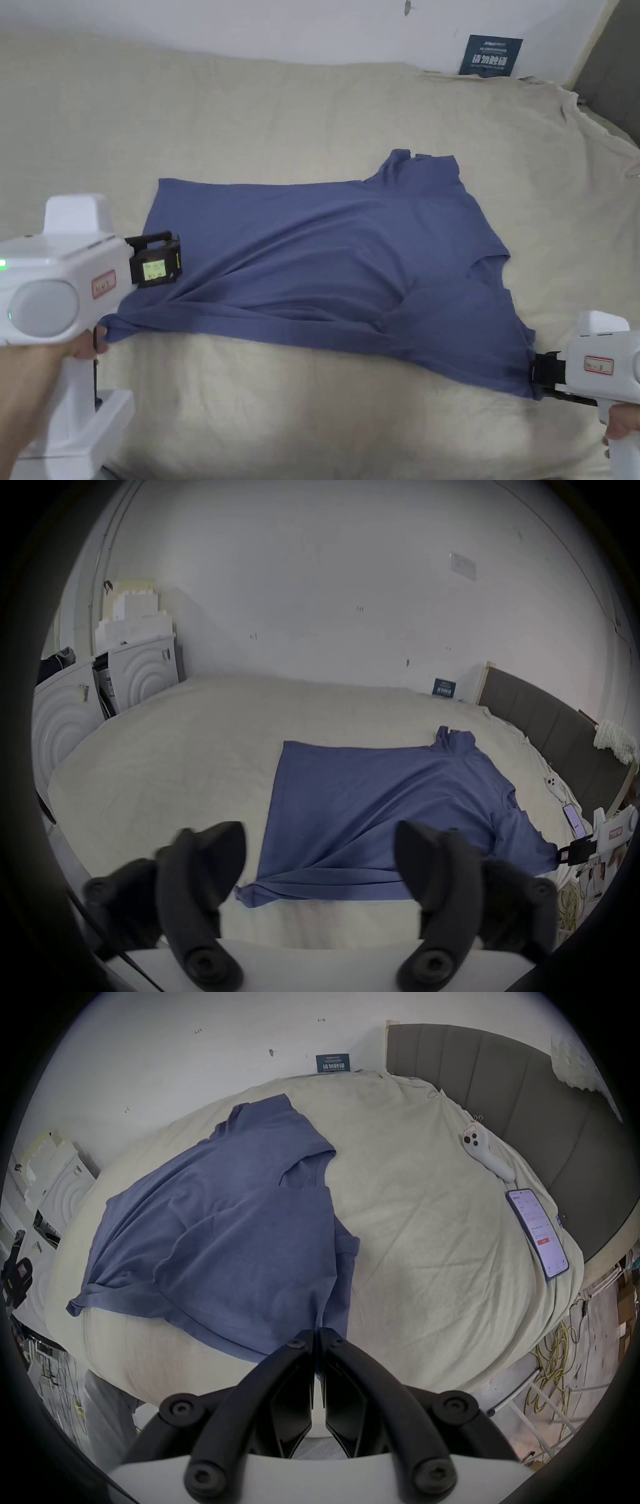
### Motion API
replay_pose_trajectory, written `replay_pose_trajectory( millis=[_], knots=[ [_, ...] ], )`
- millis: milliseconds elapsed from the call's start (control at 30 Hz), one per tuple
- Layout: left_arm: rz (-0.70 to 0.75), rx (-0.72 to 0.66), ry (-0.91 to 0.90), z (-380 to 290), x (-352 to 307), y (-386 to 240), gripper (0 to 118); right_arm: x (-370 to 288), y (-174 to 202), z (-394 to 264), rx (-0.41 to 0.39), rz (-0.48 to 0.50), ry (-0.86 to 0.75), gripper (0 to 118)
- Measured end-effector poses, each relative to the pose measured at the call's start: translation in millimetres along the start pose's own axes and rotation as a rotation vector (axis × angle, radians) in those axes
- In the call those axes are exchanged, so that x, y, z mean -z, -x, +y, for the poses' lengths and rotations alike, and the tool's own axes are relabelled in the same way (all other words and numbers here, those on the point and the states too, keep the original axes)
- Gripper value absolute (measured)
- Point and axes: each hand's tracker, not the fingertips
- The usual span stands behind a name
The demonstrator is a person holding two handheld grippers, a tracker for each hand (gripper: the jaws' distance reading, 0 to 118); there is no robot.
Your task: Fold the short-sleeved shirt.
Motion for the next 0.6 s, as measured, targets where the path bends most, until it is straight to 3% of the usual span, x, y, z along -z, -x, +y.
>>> replay_pose_trajectory(
  millis=[67,367,467,533,600],
  knots=[
    [0.01,0.002,0.031,12.7,5.8,13.2,117,-5.6,2.8,1.9,0.002,0.004,-0.011,2],
    [0.064,0.135,0.355,-11.1,43.1,61.0,118,-9.3,4.6,6.6,0.006,0.004,-0.023,2],
    [0.087,0.163,0.394,-34.7,55.0,61.6,105,-7.8,3.8,7.2,0.012,0.003,-0.016,2],
    [0.109,0.157,0.396,-45.9,61.2,60.4,84,-7.3,4.2,7.1,0.011,-0.001,-0.012,2],
    [0.108,0.141,0.407,-54.1,67.7,60.6,73,-6.5,4.0,7.6,0.011,-0.004,-0.008,2]
  ],
)
